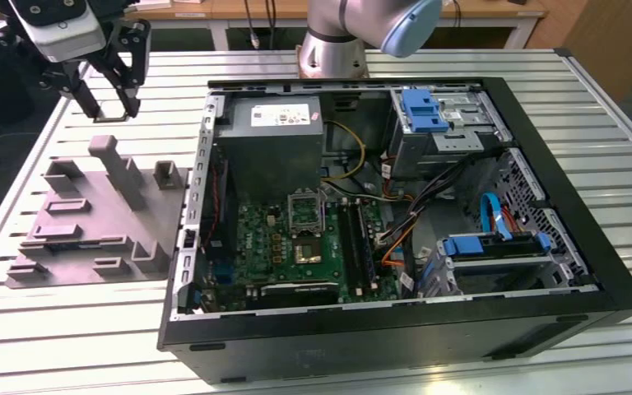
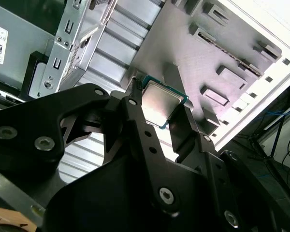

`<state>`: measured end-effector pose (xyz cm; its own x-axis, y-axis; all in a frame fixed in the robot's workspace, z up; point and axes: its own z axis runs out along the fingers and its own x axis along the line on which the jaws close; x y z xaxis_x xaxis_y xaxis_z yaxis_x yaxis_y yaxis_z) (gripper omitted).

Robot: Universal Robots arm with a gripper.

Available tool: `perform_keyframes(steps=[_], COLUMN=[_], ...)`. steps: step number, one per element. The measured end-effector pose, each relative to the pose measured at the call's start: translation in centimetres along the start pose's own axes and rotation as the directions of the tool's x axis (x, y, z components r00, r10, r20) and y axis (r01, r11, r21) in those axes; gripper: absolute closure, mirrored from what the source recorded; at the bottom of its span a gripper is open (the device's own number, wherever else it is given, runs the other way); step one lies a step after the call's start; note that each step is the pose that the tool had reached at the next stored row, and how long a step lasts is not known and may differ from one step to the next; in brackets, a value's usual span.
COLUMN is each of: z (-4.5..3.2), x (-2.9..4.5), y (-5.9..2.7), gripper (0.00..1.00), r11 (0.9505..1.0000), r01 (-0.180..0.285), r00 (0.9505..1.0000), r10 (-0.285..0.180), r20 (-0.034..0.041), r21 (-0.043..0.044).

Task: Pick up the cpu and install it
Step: 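Pick up the cpu and move it towards the insertion slot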

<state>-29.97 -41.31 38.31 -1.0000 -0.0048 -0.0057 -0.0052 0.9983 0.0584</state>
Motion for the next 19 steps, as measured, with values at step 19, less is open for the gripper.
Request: perform_keyframes(steps=[19], z=[0.0], x=[-1.21], y=[-0.58], gripper=[0.53], r11=[1.0], r01=[-0.001], r00=[1.0], r10=[0.001], r20=[0.0001], r21=[0.0001])
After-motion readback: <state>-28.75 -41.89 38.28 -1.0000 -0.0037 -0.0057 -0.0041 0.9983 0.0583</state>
